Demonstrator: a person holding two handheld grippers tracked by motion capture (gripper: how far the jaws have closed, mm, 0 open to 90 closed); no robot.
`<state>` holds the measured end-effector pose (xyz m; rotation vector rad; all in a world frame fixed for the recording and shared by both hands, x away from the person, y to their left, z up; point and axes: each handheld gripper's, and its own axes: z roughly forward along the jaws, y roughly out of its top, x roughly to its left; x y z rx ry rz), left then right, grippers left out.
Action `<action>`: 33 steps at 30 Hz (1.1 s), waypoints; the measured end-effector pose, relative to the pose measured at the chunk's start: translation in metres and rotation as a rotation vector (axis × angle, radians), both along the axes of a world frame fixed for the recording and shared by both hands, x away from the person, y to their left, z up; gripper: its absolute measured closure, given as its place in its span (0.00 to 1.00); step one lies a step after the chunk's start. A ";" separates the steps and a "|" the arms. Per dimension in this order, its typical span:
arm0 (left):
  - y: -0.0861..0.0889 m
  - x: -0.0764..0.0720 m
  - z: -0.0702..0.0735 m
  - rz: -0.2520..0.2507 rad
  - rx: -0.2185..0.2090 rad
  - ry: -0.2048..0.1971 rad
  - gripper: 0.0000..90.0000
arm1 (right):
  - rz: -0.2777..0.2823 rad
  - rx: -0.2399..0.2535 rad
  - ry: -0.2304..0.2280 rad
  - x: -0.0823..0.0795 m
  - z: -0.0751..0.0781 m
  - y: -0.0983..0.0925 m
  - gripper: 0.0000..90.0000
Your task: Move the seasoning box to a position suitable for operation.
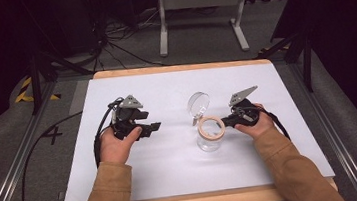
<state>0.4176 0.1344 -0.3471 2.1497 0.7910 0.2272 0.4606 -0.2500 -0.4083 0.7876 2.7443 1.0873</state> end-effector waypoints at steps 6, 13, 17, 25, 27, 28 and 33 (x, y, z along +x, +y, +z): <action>0.001 0.001 -0.001 0.004 0.007 0.001 0.42 | 0.020 -0.023 -0.001 -0.002 -0.003 0.007 0.98; 0.001 0.002 -0.002 0.003 0.006 0.003 0.42 | 0.024 -0.025 -0.004 -0.003 -0.003 0.008 0.99; 0.000 0.004 -0.002 0.006 0.006 0.000 0.42 | 0.031 -0.033 -0.011 -0.006 -0.003 0.007 0.99; -0.007 0.010 -0.001 -0.006 -0.009 -0.002 0.42 | 0.053 -0.047 -0.015 -0.017 -0.003 0.009 0.99; -0.009 0.012 0.000 -0.011 -0.010 -0.001 0.42 | 0.059 -0.052 -0.013 -0.021 -0.002 0.009 0.99; -0.010 0.013 0.000 -0.017 -0.006 -0.005 0.42 | 0.064 -0.054 -0.015 -0.022 -0.002 0.010 0.99; -0.015 0.018 0.001 -0.028 -0.011 -0.003 0.42 | 0.089 -0.062 -0.014 -0.032 -0.002 0.013 0.99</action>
